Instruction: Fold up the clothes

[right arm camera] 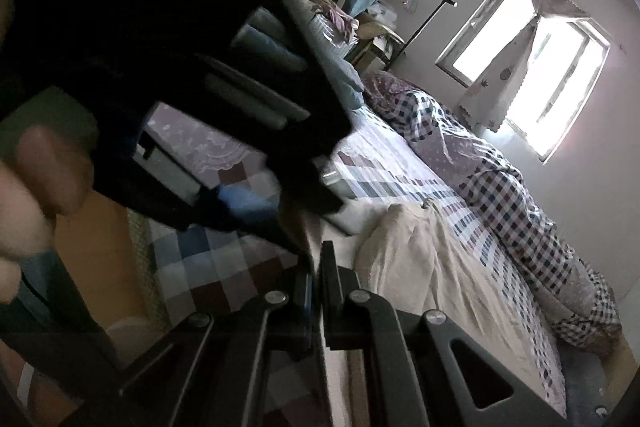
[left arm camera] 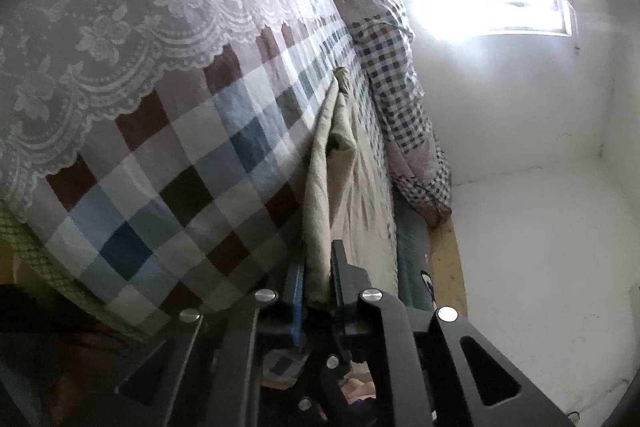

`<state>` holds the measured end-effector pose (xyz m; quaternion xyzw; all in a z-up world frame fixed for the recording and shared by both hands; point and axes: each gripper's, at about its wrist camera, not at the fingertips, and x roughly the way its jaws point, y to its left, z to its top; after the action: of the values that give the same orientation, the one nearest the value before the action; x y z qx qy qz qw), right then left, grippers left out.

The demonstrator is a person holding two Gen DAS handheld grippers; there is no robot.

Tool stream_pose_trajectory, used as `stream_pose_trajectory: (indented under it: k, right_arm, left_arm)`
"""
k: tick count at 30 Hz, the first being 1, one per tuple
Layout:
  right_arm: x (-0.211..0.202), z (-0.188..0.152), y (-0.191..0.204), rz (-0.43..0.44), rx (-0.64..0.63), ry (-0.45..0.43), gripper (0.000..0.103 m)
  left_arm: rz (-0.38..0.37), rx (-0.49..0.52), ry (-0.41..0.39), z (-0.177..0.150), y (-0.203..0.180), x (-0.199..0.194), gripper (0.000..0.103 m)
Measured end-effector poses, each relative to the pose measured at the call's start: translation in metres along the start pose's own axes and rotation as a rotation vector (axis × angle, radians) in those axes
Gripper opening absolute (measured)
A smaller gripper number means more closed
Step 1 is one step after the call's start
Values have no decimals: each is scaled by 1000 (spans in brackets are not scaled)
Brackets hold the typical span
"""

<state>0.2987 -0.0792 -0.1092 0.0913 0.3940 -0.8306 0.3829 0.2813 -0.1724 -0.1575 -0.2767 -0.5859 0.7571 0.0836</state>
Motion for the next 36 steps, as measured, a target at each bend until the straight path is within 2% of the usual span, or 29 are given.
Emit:
stream_pose_trajectory:
  k: [2, 4, 5, 6, 8, 18, 28, 36]
  right_arm:
    - [-1, -2, 2, -21, -8, 6, 2]
    - [0, -3, 3, -47, -12, 16, 7]
    - [2, -3, 3, -59, -13, 22, 22]
    - [3, -3, 3, -71, -14, 28, 41]
    - [6, -4, 2, -95, -15, 40, 47]
    - [21, -6, 2, -217, -22, 99, 48]
    - [35, -3, -3, -234, -38, 123, 46]
    - [46, -2, -7, -230, -45, 148, 17]
  left_arm:
    - [0, 5, -5, 0, -2, -3, 5]
    - [0, 10, -6, 0, -4, -4, 4]
    - [0, 13, -6, 0, -5, -4, 4]
    - [-1, 14, -5, 1, -5, -5, 4]
    - [-5, 19, -2, 3, -8, -4, 4]
    - [-52, 35, 12, 9, -19, 2, 3]
    - [-74, 36, 16, 10, -16, 7, 3]
    - [-75, 37, 18, 12, -15, 11, 3]
